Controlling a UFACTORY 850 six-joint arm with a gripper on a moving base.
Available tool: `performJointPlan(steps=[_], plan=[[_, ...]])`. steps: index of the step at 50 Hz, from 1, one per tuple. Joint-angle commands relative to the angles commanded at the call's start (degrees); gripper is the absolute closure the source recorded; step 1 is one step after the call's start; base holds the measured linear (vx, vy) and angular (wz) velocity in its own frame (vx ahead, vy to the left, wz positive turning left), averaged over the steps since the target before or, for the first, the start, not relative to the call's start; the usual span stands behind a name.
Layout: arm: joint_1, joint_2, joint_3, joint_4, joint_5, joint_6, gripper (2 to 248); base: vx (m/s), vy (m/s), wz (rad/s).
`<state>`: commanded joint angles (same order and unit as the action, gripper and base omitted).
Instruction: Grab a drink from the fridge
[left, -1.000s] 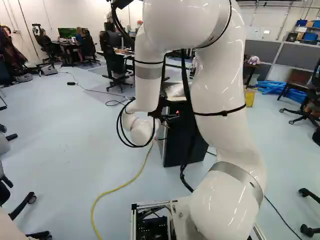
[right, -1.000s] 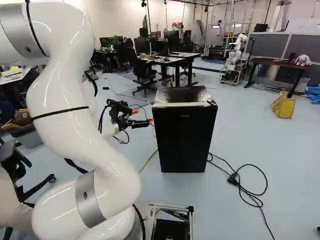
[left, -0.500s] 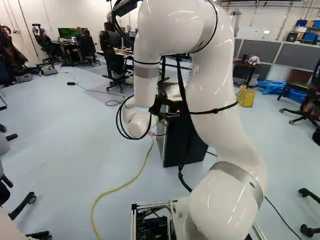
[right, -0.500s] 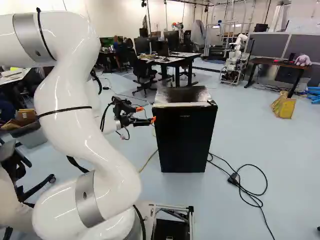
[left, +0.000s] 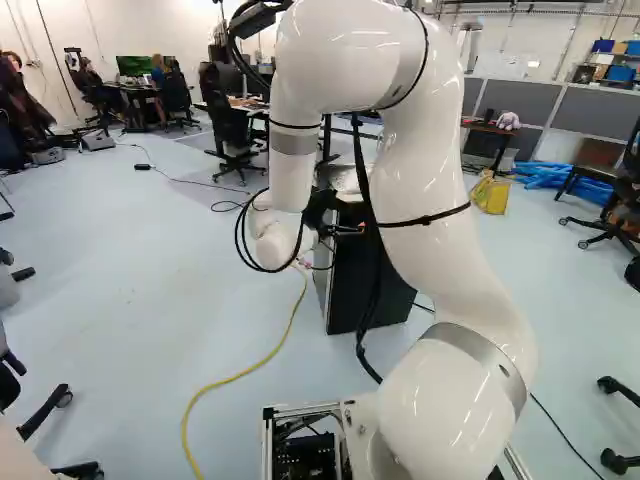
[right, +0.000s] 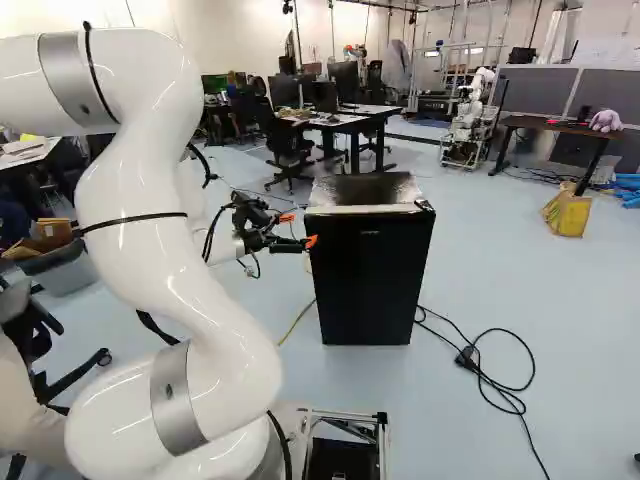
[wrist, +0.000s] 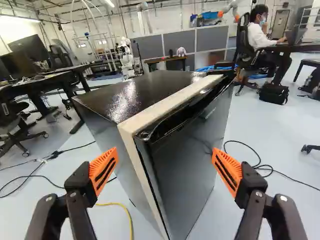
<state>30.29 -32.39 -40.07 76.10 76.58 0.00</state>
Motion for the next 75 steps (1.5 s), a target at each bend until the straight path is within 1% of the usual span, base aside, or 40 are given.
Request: performJointPlan(steps=[14,43,62,75], plan=[[-0.60,-0.81,-1.43,0.05,0.00,0.00,3,0.000,0.000,0.000],[-1.98,-1.04,-1.77,0.05,0.00,0.00,3,0.000,0.000,0.000],[-2.50,-4.67,-3.52,0.05,0.00,0.00,3,0.000,0.000,0.000],[-2.83,-5.27,-3.88,0.91,0.00,0.00,3,0.000,0.000,0.000]])
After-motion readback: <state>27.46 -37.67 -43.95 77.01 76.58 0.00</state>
